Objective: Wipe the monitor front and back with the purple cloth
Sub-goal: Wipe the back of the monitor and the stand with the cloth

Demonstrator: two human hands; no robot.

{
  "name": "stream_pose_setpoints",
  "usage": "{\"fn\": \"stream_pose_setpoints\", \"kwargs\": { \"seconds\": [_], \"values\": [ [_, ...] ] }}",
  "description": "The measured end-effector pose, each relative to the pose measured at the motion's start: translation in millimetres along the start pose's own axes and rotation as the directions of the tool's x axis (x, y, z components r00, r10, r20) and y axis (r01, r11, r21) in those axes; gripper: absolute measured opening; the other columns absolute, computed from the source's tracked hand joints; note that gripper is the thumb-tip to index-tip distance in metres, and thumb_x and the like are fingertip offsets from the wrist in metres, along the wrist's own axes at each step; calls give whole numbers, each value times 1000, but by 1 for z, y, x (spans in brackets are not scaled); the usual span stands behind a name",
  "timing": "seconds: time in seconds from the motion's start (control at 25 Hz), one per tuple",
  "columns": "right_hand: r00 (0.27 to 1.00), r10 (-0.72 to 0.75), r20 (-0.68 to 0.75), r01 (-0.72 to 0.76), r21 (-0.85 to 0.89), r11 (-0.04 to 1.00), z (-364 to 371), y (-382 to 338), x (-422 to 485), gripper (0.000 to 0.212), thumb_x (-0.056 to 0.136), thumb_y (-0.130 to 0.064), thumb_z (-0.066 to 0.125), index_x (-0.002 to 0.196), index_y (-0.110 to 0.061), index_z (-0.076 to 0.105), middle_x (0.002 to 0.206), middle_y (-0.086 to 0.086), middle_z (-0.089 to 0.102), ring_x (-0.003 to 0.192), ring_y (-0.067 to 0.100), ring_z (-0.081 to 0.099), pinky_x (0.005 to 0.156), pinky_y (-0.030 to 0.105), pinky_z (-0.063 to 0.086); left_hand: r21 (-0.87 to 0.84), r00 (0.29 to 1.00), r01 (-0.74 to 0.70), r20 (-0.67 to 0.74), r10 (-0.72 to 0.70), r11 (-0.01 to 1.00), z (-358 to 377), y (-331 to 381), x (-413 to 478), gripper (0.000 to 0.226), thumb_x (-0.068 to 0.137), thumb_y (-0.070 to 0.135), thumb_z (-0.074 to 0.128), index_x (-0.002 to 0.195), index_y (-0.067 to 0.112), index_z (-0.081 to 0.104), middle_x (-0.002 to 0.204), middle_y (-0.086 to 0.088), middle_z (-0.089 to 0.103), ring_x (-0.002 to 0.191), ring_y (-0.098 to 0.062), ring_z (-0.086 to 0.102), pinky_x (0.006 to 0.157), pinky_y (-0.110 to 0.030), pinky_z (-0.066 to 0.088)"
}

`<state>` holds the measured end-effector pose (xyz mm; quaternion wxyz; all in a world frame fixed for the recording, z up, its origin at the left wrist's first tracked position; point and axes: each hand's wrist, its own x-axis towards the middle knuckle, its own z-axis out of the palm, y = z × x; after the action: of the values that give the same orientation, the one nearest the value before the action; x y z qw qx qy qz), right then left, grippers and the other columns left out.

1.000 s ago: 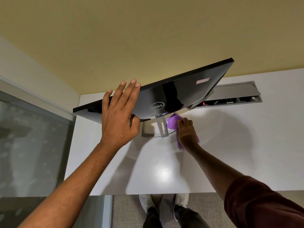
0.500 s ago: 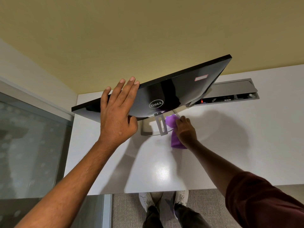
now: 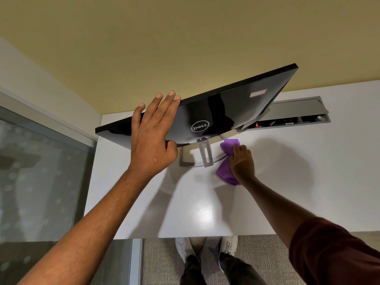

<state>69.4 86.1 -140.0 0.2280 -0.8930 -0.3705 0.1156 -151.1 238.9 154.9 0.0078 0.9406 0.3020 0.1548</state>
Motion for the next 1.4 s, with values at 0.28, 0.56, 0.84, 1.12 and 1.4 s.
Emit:
{"fn": "stream_pose_setpoints", "kwargs": {
  "seconds": [0.28,0.56,0.84,1.12,1.4],
  "values": [
    [991,-65,115,53,104,993,16,-33,-37,27,102,-9,61,129,-4,65,125,16,69,108,33,68,89,43,63,3,1000,-2,27,2,1000,-1,0,-1,109,63,11,59,167,23,28,175,8,22,163,-17,19,127,-53,18],
    [963,234,132,-267,566,780,-5,-83,-38,23,109,-39,57,108,-17,64,99,2,74,91,23,71,76,29,57,1,998,-12,61,12,1000,-6,-1,-2,110,62,15,56,167,24,25,176,8,20,163,-17,19,127,-53,19],
    [859,509,62,-344,805,483,-28,-161,-33,21,99,-18,72,100,-10,53,92,4,63,85,23,57,80,30,44,-33,998,-4,61,6,999,-6,0,-3,111,58,16,55,166,25,29,175,9,24,163,-17,20,127,-53,19],
    [930,88,358,-334,717,612,12,-199,-64,22,92,-21,75,112,-22,69,104,1,78,100,24,75,90,50,64,-60,997,7,82,-3,998,-9,0,-4,111,60,20,52,167,24,26,176,7,21,163,-16,16,128,-54,14],
    [954,299,-17,-218,645,733,-14,-141,-57,20,93,-28,58,98,-10,56,92,7,65,83,27,59,69,33,41,-50,998,-13,59,16,999,-7,-2,-3,111,60,13,58,167,24,28,175,8,22,163,-17,18,128,-50,15]
  ]
}}
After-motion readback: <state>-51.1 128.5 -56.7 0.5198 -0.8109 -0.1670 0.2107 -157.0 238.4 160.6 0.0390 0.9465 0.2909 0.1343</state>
